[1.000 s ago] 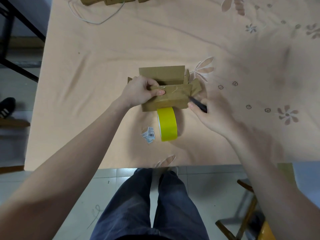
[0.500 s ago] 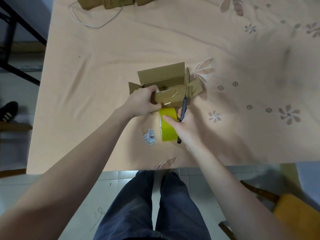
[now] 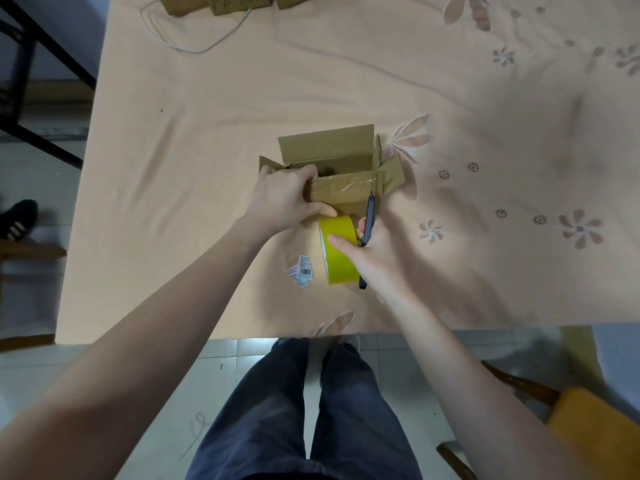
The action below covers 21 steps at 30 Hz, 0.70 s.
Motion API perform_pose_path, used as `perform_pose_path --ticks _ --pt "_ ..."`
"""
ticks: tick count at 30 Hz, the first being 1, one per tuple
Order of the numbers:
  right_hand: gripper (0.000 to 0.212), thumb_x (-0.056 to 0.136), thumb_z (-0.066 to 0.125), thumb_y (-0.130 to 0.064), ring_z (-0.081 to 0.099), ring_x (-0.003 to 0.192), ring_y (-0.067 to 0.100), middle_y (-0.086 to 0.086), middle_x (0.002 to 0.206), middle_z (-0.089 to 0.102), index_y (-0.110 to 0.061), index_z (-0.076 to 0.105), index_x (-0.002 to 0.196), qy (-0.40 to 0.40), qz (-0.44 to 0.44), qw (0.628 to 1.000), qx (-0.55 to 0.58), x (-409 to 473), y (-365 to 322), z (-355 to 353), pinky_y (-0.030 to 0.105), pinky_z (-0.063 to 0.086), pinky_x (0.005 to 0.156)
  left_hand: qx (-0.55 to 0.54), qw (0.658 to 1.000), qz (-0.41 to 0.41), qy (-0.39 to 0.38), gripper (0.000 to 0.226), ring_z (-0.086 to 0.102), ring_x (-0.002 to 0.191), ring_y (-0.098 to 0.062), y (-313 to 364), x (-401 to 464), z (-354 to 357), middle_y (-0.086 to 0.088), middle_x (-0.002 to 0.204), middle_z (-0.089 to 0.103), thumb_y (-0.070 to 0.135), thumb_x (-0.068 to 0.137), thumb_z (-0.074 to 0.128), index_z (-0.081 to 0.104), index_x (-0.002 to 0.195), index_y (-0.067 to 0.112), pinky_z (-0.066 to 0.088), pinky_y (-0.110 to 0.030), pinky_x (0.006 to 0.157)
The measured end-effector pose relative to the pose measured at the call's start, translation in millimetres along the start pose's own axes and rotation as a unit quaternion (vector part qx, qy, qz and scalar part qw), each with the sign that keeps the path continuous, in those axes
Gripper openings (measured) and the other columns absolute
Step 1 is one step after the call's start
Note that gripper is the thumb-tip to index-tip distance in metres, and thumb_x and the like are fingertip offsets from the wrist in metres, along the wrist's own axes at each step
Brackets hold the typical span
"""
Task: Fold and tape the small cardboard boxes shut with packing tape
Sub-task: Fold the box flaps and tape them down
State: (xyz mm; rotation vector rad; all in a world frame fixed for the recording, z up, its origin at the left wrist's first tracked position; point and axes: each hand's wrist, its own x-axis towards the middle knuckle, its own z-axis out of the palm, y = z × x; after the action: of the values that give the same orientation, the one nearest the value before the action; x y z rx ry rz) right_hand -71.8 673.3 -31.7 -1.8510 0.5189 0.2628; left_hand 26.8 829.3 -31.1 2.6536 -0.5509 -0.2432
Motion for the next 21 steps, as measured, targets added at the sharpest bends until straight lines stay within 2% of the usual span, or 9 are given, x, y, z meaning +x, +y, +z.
perform_pose_path --ticks 4,7,9,12,14,18,21 --pt "0.046 0.077 0.078 -0.028 0.057 0.079 0.003 -0.003 0.094 0.058 -0.007 0.052 0.109 0.0 0.003 1.0 0.005 -3 -1 0 0.013 0.043 0.068 0.021 0.999 0.014 0.029 0.058 0.053 0.074 -0.025 4 -2 -2 0.004 0.07 0.055 0.068 0.064 0.069 0.039 0.08 0.021 0.022 -0.034 0.072" --pt "0.032 0.077 0.079 -0.02 0.055 0.064 -0.012 -0.012 0.074 0.051 -0.017 0.049 0.085 0.011 -0.009 1.0 0.005 -5 0 -1 0.001 0.039 0.057 0.077 0.995 0.004 0.069 0.05 0.059 0.08 -0.029 4 -5 3 -0.006 0.076 0.066 0.064 0.066 0.071 0.051 0.081 0.02 0.02 -0.034 0.071" --pt "0.036 0.076 0.079 -0.017 0.052 0.055 -0.014 -0.013 0.067 0.045 -0.022 0.043 0.077 0.015 -0.011 1.0 0.015 -7 1 -3 0.001 0.037 0.053 0.113 0.991 -0.006 0.075 0.052 0.058 0.084 -0.029 2 -8 7 -0.009 0.078 0.068 0.063 0.068 0.07 0.059 0.085 0.015 0.023 -0.036 0.073" --pt "0.035 0.077 0.078 -0.02 0.051 0.059 -0.003 -0.012 0.069 0.045 -0.018 0.044 0.084 0.017 0.004 0.999 0.027 -8 3 -8 0.003 0.037 0.053 0.124 0.991 -0.002 0.053 0.059 0.054 0.092 -0.028 -3 -13 10 -0.008 0.086 0.07 0.068 0.069 0.064 0.062 0.092 0.013 0.024 -0.038 0.078" --pt "0.034 0.077 0.078 -0.018 0.054 0.058 -0.006 -0.012 0.069 0.047 -0.021 0.044 0.082 0.012 0.005 0.999 0.037 -8 4 -11 0.005 0.038 0.052 0.108 0.993 0.009 0.039 0.061 0.052 0.097 -0.028 -4 -13 10 -0.007 0.092 0.071 0.069 0.074 0.058 0.063 0.096 0.013 0.024 -0.039 0.08" --pt "0.03 0.078 0.077 -0.017 0.052 0.054 -0.016 -0.013 0.07 0.051 -0.016 0.049 0.087 0.018 0.002 0.999 0.04 -8 4 -14 0.004 0.038 0.051 0.088 0.995 0.031 0.018 0.041 0.055 0.095 -0.025 -2 -12 6 -0.001 0.097 0.069 0.053 0.094 0.039 0.058 0.089 0.017 0.026 -0.037 0.079" --pt "0.035 0.077 0.077 -0.012 0.048 0.048 -0.015 -0.014 0.063 0.045 -0.023 0.044 0.076 0.033 -0.011 0.998 0.042 -8 2 -14 0.003 0.035 0.049 0.088 0.994 0.056 -0.006 0.033 0.057 0.088 -0.026 2 -14 5 0.0 0.094 0.067 0.042 0.1 0.036 0.052 0.083 0.018 0.026 -0.036 0.077"
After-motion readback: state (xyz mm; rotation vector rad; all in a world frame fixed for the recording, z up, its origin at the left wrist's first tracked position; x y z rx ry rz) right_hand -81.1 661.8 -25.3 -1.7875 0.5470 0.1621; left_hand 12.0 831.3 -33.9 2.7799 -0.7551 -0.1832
